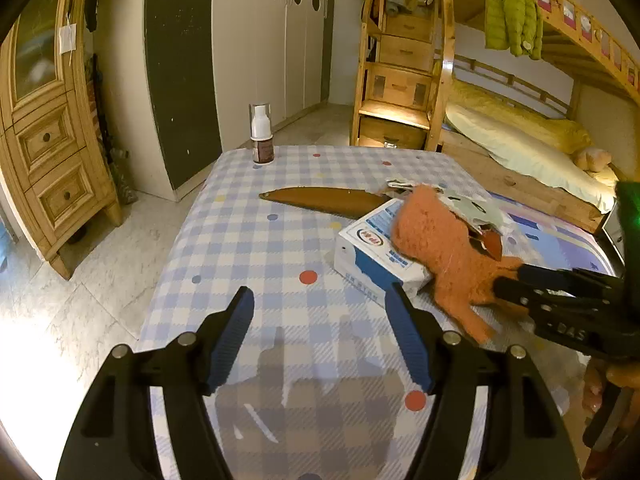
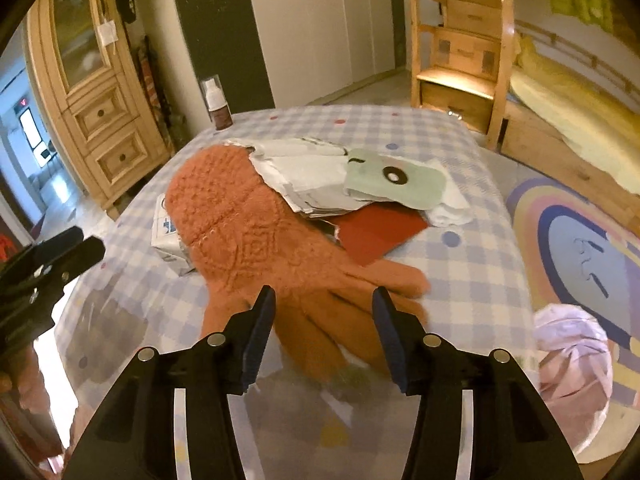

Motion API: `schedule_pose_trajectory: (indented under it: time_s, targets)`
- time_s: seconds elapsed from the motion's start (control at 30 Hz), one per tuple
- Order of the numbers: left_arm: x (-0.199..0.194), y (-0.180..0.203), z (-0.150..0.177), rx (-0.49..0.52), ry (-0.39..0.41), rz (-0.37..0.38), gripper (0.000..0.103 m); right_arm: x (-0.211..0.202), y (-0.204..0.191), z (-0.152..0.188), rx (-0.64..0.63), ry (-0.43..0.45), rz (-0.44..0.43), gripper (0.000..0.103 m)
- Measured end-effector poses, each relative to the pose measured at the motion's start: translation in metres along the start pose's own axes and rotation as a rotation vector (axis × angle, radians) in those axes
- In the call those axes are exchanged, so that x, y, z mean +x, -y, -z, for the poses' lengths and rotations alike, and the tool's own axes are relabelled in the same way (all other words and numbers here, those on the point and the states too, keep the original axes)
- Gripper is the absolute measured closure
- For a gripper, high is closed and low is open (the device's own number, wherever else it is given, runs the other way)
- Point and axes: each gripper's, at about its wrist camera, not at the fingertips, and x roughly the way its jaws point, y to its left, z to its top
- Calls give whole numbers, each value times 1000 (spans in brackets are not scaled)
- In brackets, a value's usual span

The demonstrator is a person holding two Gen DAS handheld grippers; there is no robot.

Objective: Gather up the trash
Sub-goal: 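Close the right tool on the orange knitted glove and lift it, then grasp the white-and-blue milk carton with the left tool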

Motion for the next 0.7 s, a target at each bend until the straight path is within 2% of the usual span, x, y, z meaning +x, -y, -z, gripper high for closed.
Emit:
schedule_pose_trajectory:
  time_s: [0.1,0.13,0.17,0.23,0.3,0.4,0.5,0.57,0.7]
  targets:
    - [-1,-1,1,1,-2,1,36,8,-9,0,-14,-14,35,47]
    - [-3,-1,2,1,-2,0,36,9,-13,1,-33,-20,56,49]
    - [-3,-2,1,2,1,0,36,7,-18,3,-57,-26,67,55]
    - [-5,-1,2,3,5,-1,34,4,-18,6,-54,-31,46,81]
    - [-7,-1,2,2,8,-4,32,-3,-18,11,-41,-32,26,87]
    - [-10,-2,2,9,13,-9,30,-27,-19,13,-35,27,-14,88]
    - [-14,-2,1,18,23,-7,28,-65,-16,9,-4,122,-70,88]
    - [-14,0,0,28,20,1,28,-94,-13,6,11,192,-75,88]
    - [-9,7,-1,64,12,22,14,-136,-6,-2,26,294,-49,88]
